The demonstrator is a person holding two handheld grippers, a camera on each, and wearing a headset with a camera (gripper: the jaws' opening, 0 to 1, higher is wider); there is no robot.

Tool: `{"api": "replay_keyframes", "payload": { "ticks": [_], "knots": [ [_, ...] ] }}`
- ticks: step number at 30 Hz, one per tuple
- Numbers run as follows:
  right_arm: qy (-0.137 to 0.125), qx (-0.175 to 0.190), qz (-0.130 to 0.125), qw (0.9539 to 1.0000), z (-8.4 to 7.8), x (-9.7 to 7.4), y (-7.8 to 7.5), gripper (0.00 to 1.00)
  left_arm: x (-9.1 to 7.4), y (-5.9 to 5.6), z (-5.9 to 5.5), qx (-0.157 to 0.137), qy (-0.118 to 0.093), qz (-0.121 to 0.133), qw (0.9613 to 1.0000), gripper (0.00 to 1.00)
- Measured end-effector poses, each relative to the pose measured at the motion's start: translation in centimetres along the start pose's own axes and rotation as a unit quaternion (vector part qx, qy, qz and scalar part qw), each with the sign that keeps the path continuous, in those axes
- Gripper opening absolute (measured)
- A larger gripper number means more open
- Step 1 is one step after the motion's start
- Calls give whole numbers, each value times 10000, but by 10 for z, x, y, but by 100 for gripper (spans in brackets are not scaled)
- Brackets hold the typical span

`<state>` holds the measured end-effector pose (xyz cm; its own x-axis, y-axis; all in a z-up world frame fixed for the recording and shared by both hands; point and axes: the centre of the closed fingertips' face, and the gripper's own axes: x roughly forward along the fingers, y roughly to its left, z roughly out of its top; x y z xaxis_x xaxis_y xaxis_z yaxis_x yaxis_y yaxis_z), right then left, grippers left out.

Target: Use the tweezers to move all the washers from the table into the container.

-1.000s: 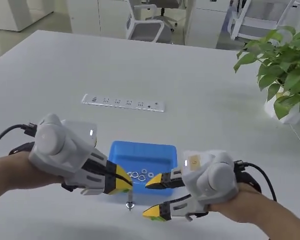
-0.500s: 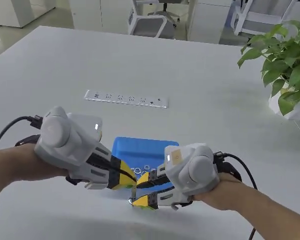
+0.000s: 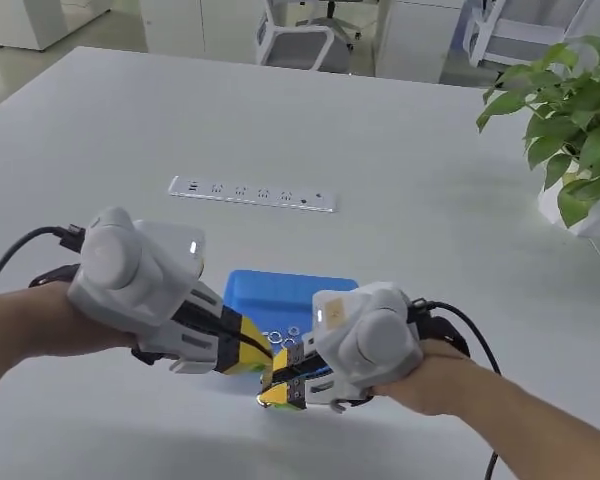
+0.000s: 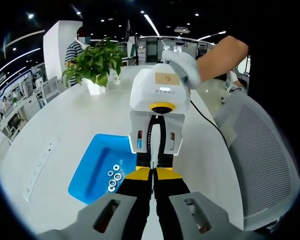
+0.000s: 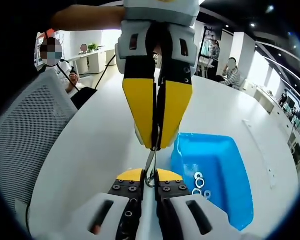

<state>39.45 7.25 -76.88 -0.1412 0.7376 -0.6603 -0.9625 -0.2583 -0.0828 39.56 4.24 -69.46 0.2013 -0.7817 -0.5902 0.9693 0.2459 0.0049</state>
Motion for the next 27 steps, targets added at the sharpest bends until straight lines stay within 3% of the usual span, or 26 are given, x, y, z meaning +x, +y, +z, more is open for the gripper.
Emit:
{"api": "replay_keyframes", "payload": {
  "ticks": [17, 23, 27],
  "knots": [
    [82, 102, 26, 9999, 0, -1, 1, 7, 1, -2, 0, -81, 44, 55, 9999, 5],
    [122, 113, 39, 9999, -1, -2, 3, 8, -1, -6, -2, -151, 99, 28, 9998, 10],
    [124, 96, 29, 9999, 1, -6, 3, 8, -3, -6, 2, -188, -5, 99, 9998, 16]
  ]
}}
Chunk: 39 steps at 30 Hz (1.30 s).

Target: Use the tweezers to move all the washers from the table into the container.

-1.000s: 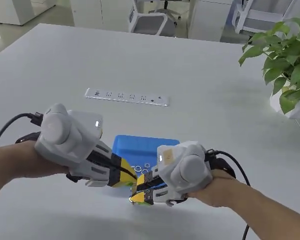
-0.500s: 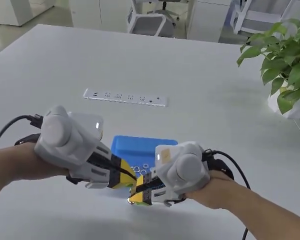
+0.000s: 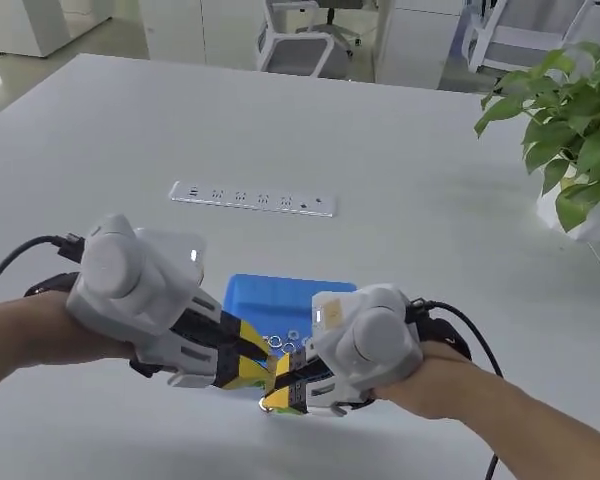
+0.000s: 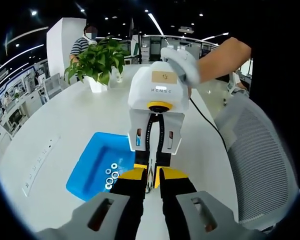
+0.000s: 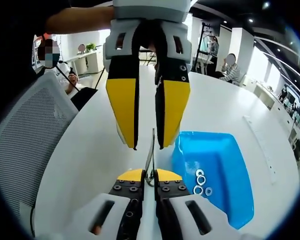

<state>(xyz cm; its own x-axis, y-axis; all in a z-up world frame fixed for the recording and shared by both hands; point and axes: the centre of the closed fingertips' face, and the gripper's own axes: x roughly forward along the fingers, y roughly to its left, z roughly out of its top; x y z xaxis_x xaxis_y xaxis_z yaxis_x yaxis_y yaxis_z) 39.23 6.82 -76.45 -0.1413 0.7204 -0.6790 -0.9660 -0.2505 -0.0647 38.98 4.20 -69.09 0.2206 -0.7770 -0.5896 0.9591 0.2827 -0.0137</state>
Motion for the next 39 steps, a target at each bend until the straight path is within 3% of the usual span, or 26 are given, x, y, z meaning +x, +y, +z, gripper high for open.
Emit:
{"api": "replay_keyframes", "payload": {
  "ticks": [7, 13, 26, 39],
  "knots": [
    [-6, -45, -13, 10000, 6, -8, 1, 8, -8, 2, 0, -104, -127, 193, 9997, 30],
    [-20, -77, 21, 10000, 14, -14, 3, 8, -13, 1, -4, -388, -246, 346, 9983, 42],
    [-110, -121, 70, 9998, 36, -29, 6, 8, -17, -2, -7, -827, -529, 747, 9924, 76],
    [-255, -181, -24, 9995, 56, -54, -10, 8, -25, -7, -7, -1010, -666, 1106, 9865, 99]
  ]
}}
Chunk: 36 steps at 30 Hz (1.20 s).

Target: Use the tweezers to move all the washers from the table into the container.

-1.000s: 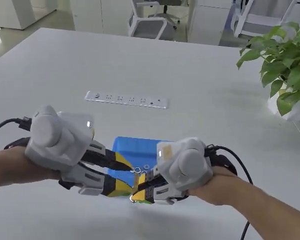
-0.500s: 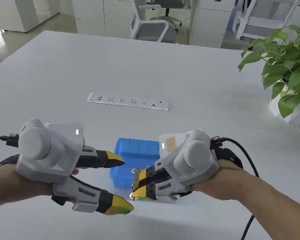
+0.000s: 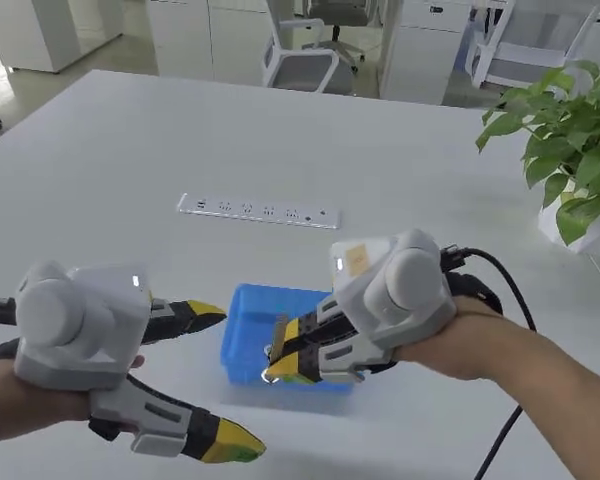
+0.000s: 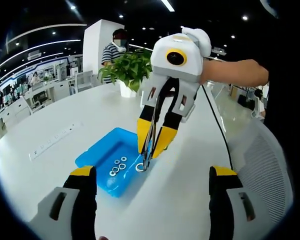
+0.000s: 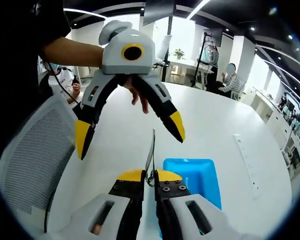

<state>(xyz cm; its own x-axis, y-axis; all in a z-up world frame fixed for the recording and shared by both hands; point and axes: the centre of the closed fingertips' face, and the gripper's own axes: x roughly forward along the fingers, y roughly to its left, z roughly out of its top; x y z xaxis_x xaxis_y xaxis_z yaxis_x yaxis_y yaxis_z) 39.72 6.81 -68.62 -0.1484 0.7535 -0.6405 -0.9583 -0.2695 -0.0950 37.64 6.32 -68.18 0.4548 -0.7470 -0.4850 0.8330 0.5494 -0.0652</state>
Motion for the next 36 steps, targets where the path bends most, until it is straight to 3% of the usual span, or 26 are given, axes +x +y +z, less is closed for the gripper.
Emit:
{"api": "replay_keyframes", "payload": {
  "ticks": [15, 25, 36],
  "knots": [
    [25, -104, -300, 9995, -4, -18, -36, 8, -5, -10, -11, -222, 6, 89, 9997, 99],
    [102, -111, -558, 9983, -23, -17, -62, 8, -8, -6, -10, -239, -50, 174, 9996, 99],
    [172, -69, -629, 9978, -42, -8, -75, 8, -10, -1, -11, -271, -68, 249, 9993, 99]
  ]
}}
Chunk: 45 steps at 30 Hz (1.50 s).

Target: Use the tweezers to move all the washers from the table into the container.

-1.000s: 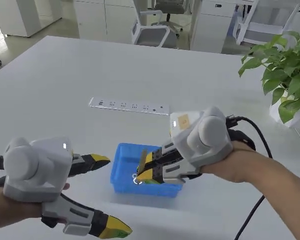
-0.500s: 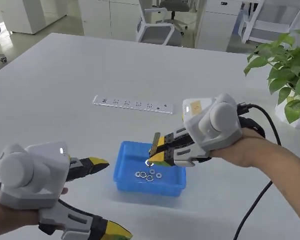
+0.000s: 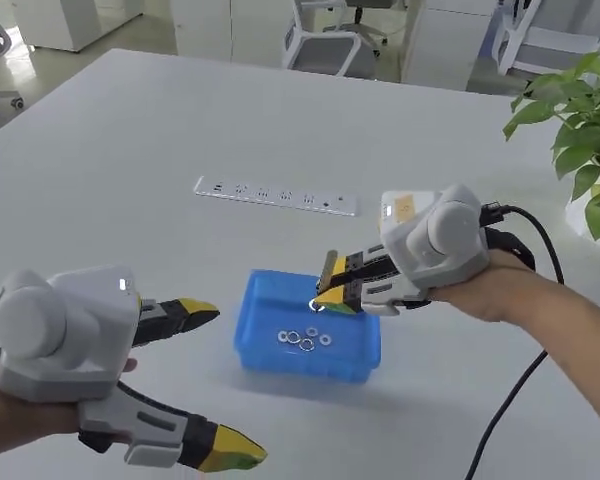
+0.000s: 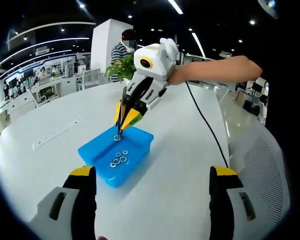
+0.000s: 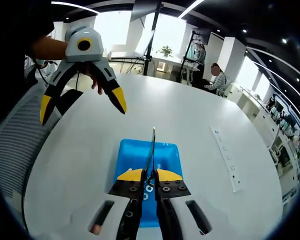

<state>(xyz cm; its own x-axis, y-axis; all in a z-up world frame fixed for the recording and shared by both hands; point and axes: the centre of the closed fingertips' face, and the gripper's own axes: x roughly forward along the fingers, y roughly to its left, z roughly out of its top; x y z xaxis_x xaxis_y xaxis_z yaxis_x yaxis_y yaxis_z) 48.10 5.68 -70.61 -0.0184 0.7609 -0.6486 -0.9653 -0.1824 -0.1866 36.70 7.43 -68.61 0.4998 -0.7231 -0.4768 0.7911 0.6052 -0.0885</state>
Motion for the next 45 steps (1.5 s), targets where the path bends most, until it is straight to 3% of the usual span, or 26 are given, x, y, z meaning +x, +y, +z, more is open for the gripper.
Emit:
{"api": "replay_keyframes", "payload": {
  "ticks": [9, 29, 37, 42, 45],
  "knots": [
    [91, 109, 89, 9999, -18, 11, -1, 8, 2, 5, 3, -8, -46, -23, 10000, 99],
    [126, 377, 265, 9989, -42, 32, 8, 8, 24, 35, 23, 185, -88, -158, 9997, 95],
    [115, 425, 287, 9986, -45, 34, 10, 9, 39, 50, 39, 401, -194, -372, 9983, 76],
    [122, 405, 296, 9987, -44, 34, 11, 9, 50, 51, 45, 725, -172, -556, 9957, 56],
    [139, 365, 319, 9987, -44, 34, 11, 9, 57, 50, 45, 725, -134, -666, 9951, 44]
  ]
}}
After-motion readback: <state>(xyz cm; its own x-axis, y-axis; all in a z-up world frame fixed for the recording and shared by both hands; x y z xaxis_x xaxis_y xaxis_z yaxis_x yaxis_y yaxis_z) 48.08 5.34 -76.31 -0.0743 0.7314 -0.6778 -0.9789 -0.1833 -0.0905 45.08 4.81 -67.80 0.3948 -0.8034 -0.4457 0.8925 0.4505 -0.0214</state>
